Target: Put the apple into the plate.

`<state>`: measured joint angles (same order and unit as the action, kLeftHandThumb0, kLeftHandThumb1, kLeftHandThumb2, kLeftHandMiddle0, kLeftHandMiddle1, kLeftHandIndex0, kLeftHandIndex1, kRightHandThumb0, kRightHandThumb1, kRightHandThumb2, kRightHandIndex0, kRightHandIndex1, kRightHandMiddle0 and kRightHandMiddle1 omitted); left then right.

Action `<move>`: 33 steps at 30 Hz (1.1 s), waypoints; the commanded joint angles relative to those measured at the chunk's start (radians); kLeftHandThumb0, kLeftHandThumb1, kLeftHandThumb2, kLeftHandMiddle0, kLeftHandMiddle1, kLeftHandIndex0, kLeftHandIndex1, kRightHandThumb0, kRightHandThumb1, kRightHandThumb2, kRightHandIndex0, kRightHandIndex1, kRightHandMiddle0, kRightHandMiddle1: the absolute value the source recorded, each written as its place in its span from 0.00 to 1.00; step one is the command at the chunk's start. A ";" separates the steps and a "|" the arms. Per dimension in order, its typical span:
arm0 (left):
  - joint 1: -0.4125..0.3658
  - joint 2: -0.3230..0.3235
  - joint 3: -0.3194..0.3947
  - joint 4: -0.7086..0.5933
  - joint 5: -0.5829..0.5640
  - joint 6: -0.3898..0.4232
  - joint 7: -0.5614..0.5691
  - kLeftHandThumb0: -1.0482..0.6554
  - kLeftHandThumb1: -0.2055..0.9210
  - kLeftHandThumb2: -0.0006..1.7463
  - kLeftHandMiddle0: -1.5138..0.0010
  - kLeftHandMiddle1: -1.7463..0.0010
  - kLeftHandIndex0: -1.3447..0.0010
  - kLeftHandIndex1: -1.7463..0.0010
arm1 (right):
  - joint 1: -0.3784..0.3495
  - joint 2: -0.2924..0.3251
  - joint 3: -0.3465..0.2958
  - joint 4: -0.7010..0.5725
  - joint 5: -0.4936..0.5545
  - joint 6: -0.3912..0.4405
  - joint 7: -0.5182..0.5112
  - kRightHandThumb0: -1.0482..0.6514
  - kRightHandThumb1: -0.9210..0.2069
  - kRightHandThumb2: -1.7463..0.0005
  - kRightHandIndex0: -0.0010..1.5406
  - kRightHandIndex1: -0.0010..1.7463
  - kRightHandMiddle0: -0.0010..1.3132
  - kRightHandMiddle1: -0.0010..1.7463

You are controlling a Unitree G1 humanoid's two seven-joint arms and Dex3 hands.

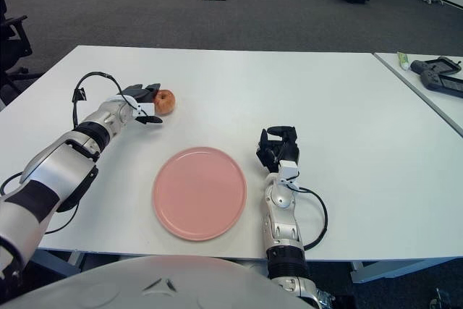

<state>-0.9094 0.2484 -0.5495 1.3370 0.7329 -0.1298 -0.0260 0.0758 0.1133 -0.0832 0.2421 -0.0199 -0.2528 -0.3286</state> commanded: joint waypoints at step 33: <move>-0.072 -0.052 -0.045 0.029 0.014 0.020 -0.079 0.06 1.00 0.21 0.97 0.98 1.00 0.92 | 0.069 0.038 -0.005 -0.014 0.024 0.005 0.001 0.40 0.14 0.57 0.34 0.84 0.22 1.00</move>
<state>-0.9617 0.1991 -0.5749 1.3516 0.7258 -0.1184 -0.0822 0.1176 0.1123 -0.0811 0.2113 -0.0173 -0.2716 -0.3262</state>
